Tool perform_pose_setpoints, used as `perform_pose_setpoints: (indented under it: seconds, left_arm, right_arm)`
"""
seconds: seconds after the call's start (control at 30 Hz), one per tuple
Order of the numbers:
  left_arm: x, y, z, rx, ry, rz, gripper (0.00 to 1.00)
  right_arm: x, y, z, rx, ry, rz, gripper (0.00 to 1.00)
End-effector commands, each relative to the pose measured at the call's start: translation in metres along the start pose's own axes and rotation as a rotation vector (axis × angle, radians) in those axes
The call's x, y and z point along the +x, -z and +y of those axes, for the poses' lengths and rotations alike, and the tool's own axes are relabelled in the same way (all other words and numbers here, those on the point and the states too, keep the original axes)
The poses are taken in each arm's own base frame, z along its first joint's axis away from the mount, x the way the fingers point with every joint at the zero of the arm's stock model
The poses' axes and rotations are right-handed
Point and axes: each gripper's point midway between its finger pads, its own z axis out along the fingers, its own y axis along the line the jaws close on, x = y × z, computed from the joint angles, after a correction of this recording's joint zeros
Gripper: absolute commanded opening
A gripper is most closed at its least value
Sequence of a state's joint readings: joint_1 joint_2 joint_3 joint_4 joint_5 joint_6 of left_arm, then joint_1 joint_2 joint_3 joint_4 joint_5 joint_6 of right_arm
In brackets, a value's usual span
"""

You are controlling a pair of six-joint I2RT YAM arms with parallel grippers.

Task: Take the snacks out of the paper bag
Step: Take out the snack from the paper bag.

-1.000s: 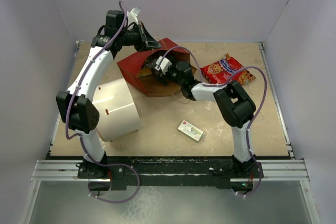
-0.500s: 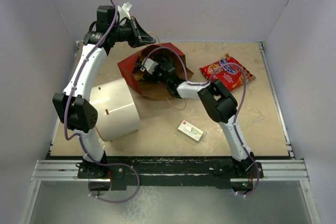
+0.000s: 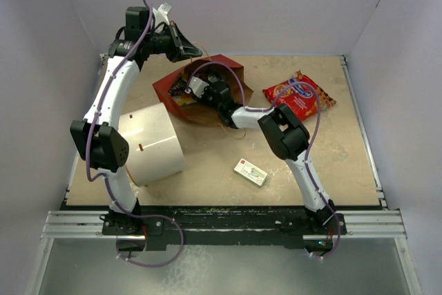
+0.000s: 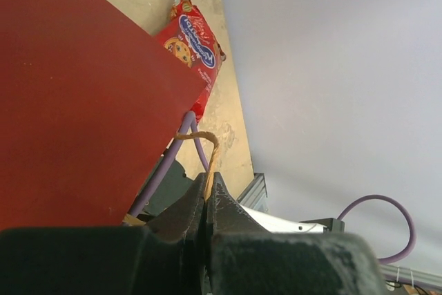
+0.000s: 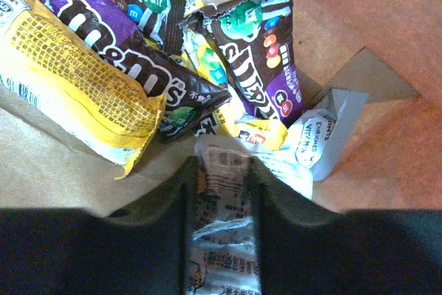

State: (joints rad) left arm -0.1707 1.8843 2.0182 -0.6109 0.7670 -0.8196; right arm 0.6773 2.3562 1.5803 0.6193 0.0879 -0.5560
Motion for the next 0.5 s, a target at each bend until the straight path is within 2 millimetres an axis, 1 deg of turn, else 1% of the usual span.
perform_pose_setpoints:
  seconds: [0.0,0.03,0.13,0.2,0.23,0.3,0.4,0.47]
  left_arm:
    - [-0.013,0.010,-0.019,0.048,-0.029,-0.033,0.00]
    - [-0.014,0.010,-0.019,0.050,-0.028,-0.034,0.00]
    - [-0.014,0.010,-0.017,0.042,-0.020,-0.034,0.00]
    - [-0.012,0.010,-0.015,0.036,-0.011,-0.035,0.00]
    - [-0.011,0.010,-0.014,0.034,-0.008,-0.036,0.00]
    - [-0.011,0.011,-0.013,0.032,-0.003,-0.044,0.00]
    - [-0.012,0.011,-0.013,0.032,0.006,-0.046,0.00]
    - [-0.011,0.010,-0.012,0.033,0.010,-0.042,0.00]
  right_arm:
    - [-0.047,0.011,-0.034,0.036,-0.041,-0.067,0.26]
    - [-0.052,0.013,-0.032,0.015,-0.053,-0.076,0.20]
    - [-0.067,0.020,-0.030,-0.022,-0.102,-0.114,0.11]
    - [-0.080,0.024,-0.025,-0.066,-0.159,-0.154,0.02]
    - [-0.084,0.026,-0.025,-0.077,-0.183,-0.162,0.00]
    - [-0.090,0.032,-0.024,-0.094,-0.198,-0.173,0.00]
    - [-0.095,0.048,-0.025,-0.106,-0.229,-0.175,0.00]
    - [-0.109,0.064,-0.030,-0.124,-0.262,-0.206,0.00]
